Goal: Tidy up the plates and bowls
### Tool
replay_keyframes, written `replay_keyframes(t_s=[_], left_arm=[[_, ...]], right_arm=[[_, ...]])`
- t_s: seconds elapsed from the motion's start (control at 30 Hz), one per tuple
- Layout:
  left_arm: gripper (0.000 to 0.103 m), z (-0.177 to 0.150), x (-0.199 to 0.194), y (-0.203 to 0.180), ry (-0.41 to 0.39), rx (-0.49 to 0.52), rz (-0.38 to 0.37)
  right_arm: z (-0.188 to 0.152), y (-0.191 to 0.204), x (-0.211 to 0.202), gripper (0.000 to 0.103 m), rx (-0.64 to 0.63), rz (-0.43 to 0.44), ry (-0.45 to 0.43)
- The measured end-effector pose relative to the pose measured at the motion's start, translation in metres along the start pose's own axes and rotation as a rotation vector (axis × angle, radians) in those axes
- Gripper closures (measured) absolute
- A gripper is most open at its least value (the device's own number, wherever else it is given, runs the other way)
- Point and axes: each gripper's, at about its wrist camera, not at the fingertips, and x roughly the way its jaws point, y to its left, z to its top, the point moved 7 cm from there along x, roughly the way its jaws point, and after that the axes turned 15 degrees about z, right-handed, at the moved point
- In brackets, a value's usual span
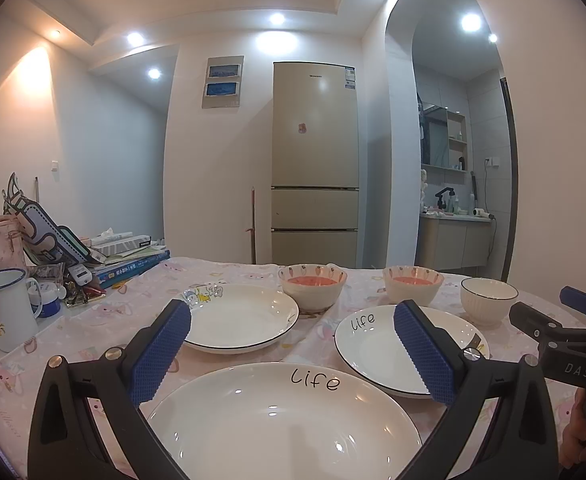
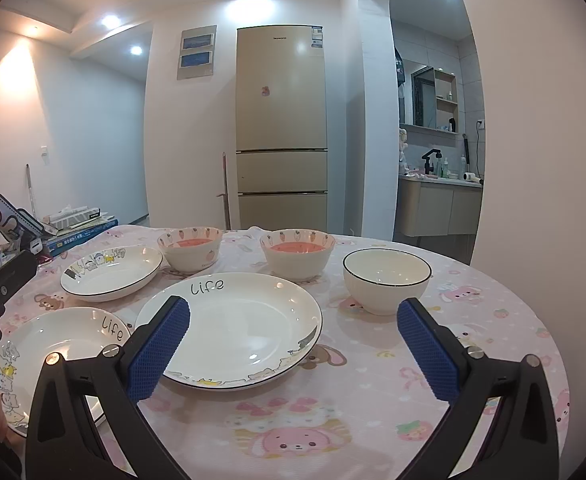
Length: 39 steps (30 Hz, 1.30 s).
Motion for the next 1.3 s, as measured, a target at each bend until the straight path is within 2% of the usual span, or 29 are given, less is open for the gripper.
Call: replay_keyframes(t_s=[1.3], left_arm=[[0.0, -0.0002, -0.0025, 0.0011, 0.006, 0.002, 0.0]], right_arm=[[-0.0018, 0.0005, 0.0025, 0.0, 0.0, 0.003, 0.013]])
